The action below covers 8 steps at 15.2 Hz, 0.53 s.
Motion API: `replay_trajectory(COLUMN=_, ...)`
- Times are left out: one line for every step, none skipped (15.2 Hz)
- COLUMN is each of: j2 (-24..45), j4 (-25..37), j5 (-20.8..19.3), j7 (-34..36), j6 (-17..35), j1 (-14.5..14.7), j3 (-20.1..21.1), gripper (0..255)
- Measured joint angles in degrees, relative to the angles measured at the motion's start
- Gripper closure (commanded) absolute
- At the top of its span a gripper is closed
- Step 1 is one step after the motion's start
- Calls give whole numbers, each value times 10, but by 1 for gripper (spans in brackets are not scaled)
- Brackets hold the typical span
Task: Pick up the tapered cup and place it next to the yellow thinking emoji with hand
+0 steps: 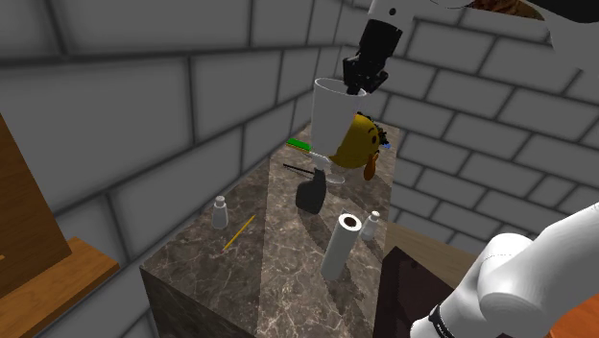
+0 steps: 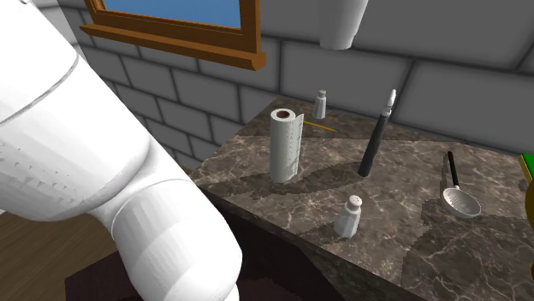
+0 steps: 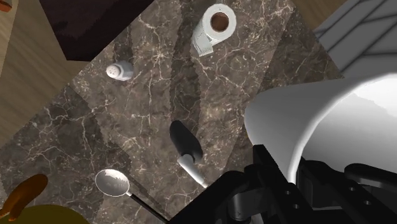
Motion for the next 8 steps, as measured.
replay_trajectory(j2=-2, j4=-5, j5=-2, j7=-12, j6=1, j1=-4, j3=-8, gripper=255)
replay_trajectory(j2=-4, j4=-7, j5=-4, j7=-29, j6=-1, j1=-10, j3=-19, gripper=255)
replay_trajectory(j2=-2, j4=-2, j5=-6, j7=-43, j6=-6, j1=-15, j3=-29, gripper=255)
replay_trajectory(j2=-1, j4=-2, j5=-7, j7=-56, j6=-7, j1=-19, j3=-38, gripper=255)
replay_trajectory(j2=2, j4=4, j5=-9, j7=-69, j6=-12, j1=-23, j3=-46, gripper=255)
replay_trajectory(j2=4, j4=3, j5=-11, j7=-82, j6=-11, j1=-27, j3=-55, gripper=255)
replay_trajectory(j2=6, j4=3, j5=-13, j7=-99, j6=-12, j1=-33, j3=-66, gripper=255)
replay_trajectory(j2=4, j4=4, j5=-15, j7=-114, j6=-16, j1=-39, j3=-76, gripper=255)
